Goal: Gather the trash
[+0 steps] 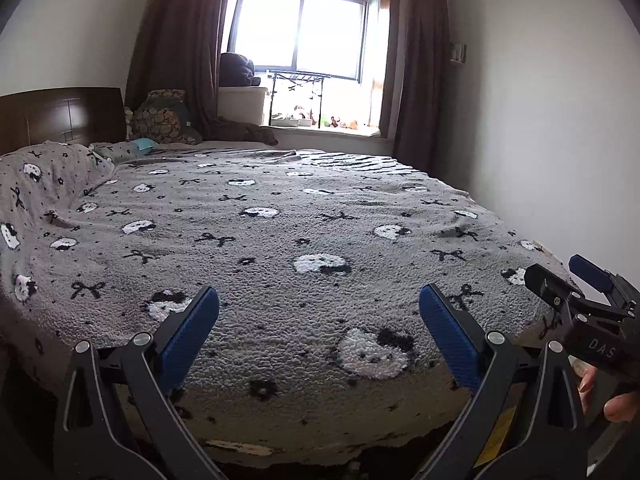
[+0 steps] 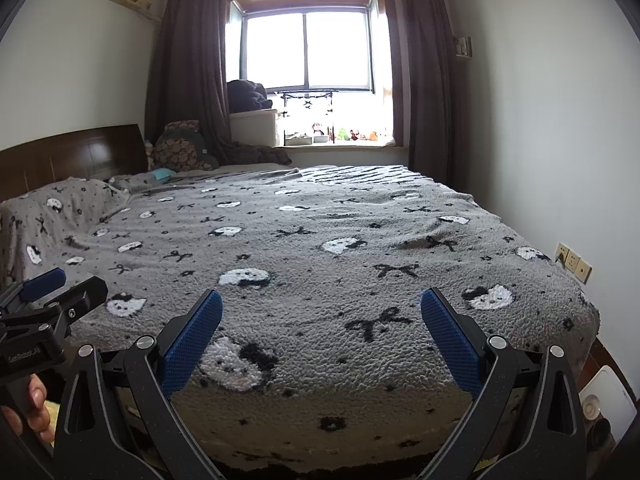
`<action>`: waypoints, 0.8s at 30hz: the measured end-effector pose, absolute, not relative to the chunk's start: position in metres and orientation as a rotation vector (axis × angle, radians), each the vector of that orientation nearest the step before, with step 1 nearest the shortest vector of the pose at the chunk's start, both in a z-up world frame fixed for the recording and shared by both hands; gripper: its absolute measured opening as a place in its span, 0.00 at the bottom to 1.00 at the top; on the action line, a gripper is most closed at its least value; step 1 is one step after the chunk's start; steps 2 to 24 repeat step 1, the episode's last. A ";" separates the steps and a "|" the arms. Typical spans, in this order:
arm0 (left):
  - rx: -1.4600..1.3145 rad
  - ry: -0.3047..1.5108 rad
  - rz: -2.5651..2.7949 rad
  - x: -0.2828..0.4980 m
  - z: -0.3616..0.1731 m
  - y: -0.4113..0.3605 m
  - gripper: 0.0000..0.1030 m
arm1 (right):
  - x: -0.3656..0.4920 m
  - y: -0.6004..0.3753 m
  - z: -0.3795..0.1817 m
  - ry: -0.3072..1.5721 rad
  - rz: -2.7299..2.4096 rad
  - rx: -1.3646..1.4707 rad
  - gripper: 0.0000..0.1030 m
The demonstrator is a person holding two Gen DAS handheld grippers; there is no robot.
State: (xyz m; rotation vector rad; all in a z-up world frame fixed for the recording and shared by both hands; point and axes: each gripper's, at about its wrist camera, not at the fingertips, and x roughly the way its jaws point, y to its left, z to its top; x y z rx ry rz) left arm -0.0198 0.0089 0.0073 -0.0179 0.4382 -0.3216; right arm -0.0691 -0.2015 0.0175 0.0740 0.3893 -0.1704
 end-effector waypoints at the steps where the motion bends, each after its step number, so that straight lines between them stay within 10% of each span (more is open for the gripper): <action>1: -0.014 0.439 -0.320 -0.020 0.007 0.008 0.92 | -0.070 -0.202 0.018 0.388 -0.171 0.075 0.97; 24: -0.014 0.439 -0.320 -0.020 0.007 0.008 0.92 | -0.070 -0.202 0.018 0.388 -0.171 0.075 0.97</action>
